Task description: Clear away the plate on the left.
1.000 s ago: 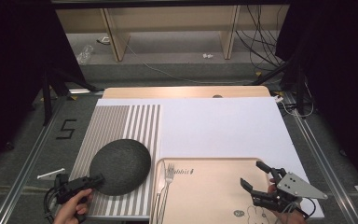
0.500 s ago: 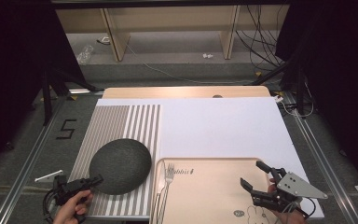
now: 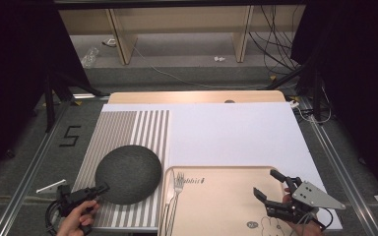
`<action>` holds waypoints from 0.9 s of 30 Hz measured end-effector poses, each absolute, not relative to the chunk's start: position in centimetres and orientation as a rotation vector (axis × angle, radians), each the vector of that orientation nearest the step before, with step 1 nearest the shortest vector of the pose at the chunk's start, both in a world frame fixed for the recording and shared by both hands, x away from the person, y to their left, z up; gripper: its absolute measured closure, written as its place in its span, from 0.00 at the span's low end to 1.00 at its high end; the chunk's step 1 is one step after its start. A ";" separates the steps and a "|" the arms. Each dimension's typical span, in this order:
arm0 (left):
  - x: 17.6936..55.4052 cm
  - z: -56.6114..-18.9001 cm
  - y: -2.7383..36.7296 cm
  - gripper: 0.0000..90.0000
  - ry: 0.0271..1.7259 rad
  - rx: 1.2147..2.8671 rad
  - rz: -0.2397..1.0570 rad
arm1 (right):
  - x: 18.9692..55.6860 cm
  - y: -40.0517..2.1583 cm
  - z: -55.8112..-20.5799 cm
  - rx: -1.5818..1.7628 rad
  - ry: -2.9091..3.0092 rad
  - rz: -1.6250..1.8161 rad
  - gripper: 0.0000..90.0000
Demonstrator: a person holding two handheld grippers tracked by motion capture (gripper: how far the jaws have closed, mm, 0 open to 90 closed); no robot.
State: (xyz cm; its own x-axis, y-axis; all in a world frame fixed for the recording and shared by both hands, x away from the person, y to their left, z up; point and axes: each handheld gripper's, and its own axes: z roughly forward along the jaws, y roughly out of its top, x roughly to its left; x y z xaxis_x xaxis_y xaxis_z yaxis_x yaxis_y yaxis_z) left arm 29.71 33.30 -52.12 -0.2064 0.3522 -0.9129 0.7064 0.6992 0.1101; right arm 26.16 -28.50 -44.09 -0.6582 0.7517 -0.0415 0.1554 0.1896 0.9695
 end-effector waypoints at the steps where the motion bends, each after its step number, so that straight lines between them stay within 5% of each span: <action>1: 29.8 -52.1 33.3 0.95 1.816 0.832 -0.410 | 26.2 -28.5 -44.1 0.846 1.947 1.494 0.25; 27: 30.5 -51.6 30.8 0.95 1.727 0.867 -0.488 | 26.2 -28.5 -44.1 0.847 1.948 1.497 0.25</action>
